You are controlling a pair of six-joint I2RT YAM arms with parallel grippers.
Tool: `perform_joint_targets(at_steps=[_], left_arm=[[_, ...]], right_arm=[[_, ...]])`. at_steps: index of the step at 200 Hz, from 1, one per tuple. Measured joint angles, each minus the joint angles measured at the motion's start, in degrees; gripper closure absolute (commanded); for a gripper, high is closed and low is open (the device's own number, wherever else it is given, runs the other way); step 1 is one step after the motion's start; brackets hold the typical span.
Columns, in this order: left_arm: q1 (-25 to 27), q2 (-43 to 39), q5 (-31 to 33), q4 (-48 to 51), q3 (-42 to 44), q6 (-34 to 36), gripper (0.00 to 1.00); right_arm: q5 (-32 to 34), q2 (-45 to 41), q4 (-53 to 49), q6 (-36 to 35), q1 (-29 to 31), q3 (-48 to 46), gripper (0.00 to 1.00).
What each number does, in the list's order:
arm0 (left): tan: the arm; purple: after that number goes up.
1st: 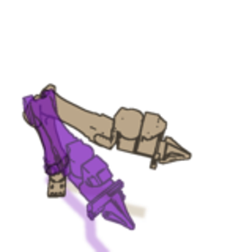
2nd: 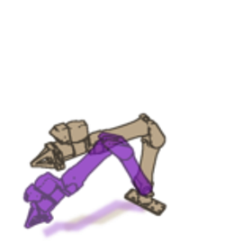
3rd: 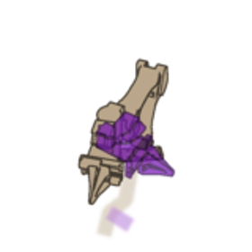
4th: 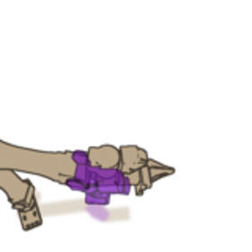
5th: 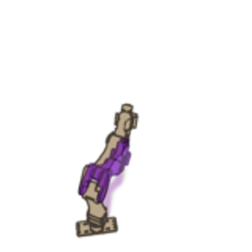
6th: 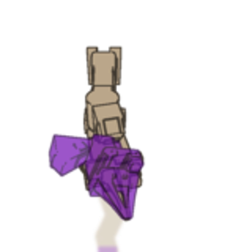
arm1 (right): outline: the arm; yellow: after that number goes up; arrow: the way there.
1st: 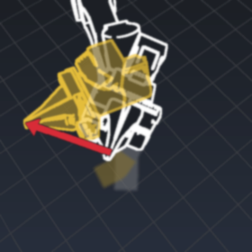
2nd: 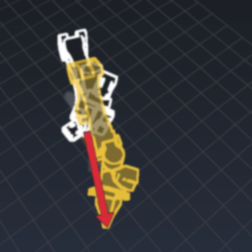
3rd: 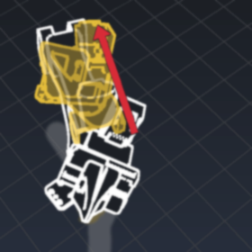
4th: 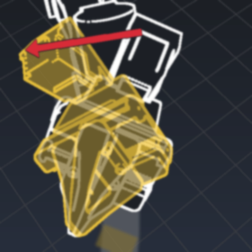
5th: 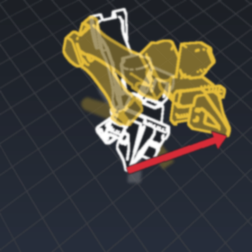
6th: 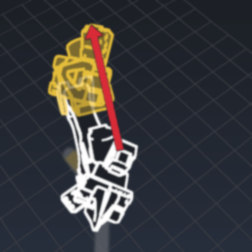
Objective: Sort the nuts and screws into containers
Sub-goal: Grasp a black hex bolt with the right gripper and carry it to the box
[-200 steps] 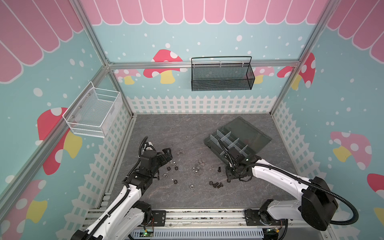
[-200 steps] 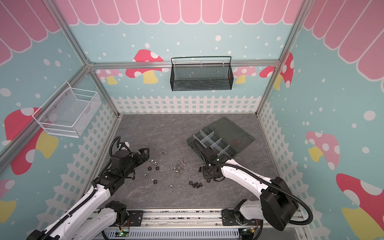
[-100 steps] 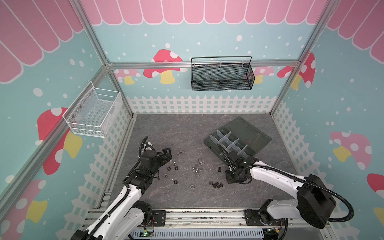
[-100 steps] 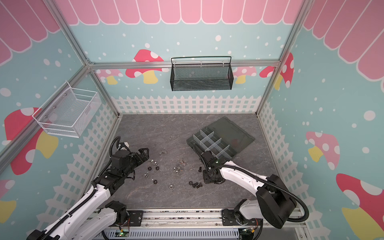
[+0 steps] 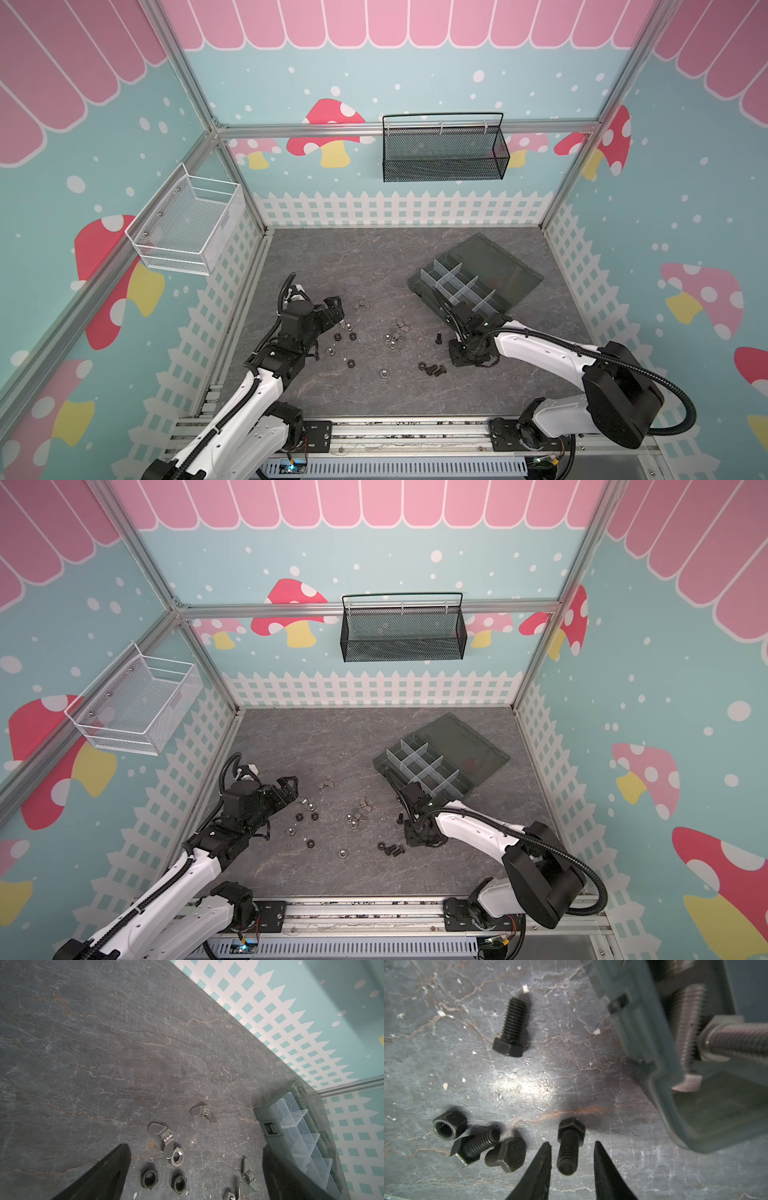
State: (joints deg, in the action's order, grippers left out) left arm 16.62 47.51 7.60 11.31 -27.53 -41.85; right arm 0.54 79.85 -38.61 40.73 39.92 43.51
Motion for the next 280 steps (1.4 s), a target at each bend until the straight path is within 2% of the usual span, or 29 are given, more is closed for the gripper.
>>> perform_joint_targets(at_steps=[62, 90, 124, 159, 237, 280], left_arm=[[0.0, 0.3, 0.0, 0.0, 0.3, 0.0, 0.0], [0.0, 0.3, 0.0, 0.0, 0.3, 0.0, 0.0], [0.0, 1.1, 0.0, 0.0, 0.3, 0.0, 0.0], [0.0, 1.8, -0.3, -0.2, 0.3, 0.0, 0.0], [0.0, 2.6, -0.8, -0.9, 0.3, 0.0, 0.0], [0.0, 3.2, -1.4, -1.1, 0.3, 0.0, 0.0]], right_arm=[[0.0, 2.5, 1.6, -0.5, 0.0, 0.0, 0.86], [0.0, 2.5, 1.6, -0.7, 0.0, 0.1, 0.98], [0.5, 2.5, 1.2, -0.9, 0.0, 1.2, 1.0], [1.3, 1.9, 2.3, -1.6, -1.0, 6.6, 1.0], [-2.9, -0.7, 18.5, -3.3, -11.4, 10.8, 1.0], [-4.6, 5.6, 25.3, -4.5, -12.9, 15.5, 1.0]])
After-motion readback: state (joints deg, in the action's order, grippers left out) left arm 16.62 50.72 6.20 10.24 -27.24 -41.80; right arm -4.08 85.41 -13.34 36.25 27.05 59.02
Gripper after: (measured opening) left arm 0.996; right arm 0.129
